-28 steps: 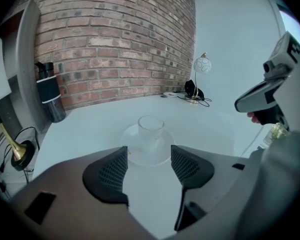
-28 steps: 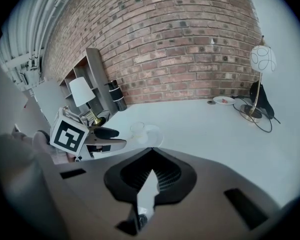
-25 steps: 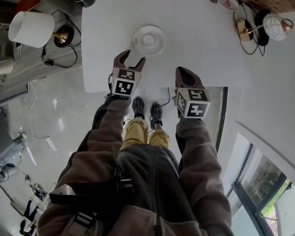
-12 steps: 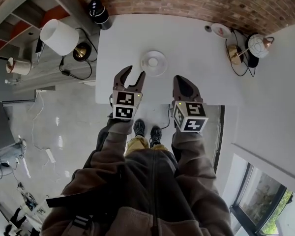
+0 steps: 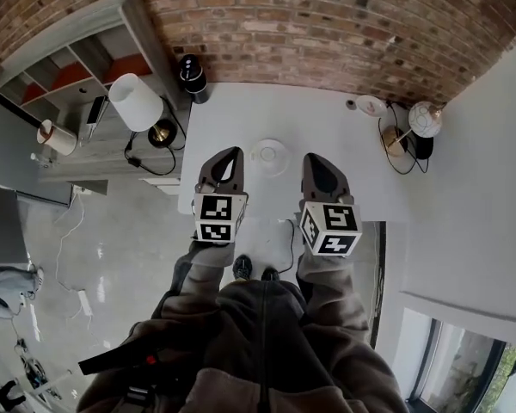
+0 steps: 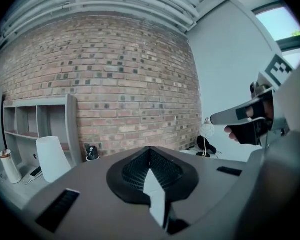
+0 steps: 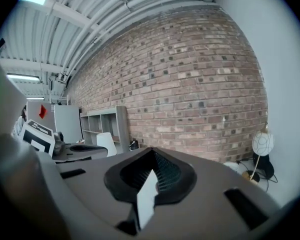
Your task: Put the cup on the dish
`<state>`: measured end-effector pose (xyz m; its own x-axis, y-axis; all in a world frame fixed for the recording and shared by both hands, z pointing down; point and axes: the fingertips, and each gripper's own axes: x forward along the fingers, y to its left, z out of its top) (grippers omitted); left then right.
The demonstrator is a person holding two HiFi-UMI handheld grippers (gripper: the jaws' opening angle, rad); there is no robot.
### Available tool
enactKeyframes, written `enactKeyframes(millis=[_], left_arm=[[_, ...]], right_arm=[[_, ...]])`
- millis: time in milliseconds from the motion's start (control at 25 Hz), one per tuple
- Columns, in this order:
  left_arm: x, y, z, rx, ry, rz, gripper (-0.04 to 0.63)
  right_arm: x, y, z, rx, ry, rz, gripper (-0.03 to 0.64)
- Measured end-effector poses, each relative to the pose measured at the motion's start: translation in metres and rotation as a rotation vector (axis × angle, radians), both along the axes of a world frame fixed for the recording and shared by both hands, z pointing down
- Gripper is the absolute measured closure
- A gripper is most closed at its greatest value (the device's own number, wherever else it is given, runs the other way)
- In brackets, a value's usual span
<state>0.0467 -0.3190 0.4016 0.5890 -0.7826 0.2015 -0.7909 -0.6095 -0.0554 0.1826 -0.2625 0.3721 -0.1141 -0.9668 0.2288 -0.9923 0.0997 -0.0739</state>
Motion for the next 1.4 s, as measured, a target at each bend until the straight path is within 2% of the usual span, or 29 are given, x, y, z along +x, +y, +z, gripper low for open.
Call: enactKeyframes(millis=[240,480,880,1400], left_arm=[[-0.012,0.012,-0.073,0.082,0.060,-0.014,0.591],[-0.026,0.018,-0.121,0.120,0.086,-0.026,0.591],[-0.029,0.027,-0.167,0.175,0.152,0.009,0.591],[-0.029,0.028,-0.181,0.193,0.177,0.019,0.591]], right_arm=[[-0.008,0.006,-0.059,0.112,0.048,0.000,0.617],[-0.014,0.006,-0.100,0.187,0.089,0.012,0.617],[-0.027,0.014,-0.154,0.331,0.115,-0.016,0.617],[-0.035,0.006,-0.161,0.350,0.115,-0.033,0.617]])
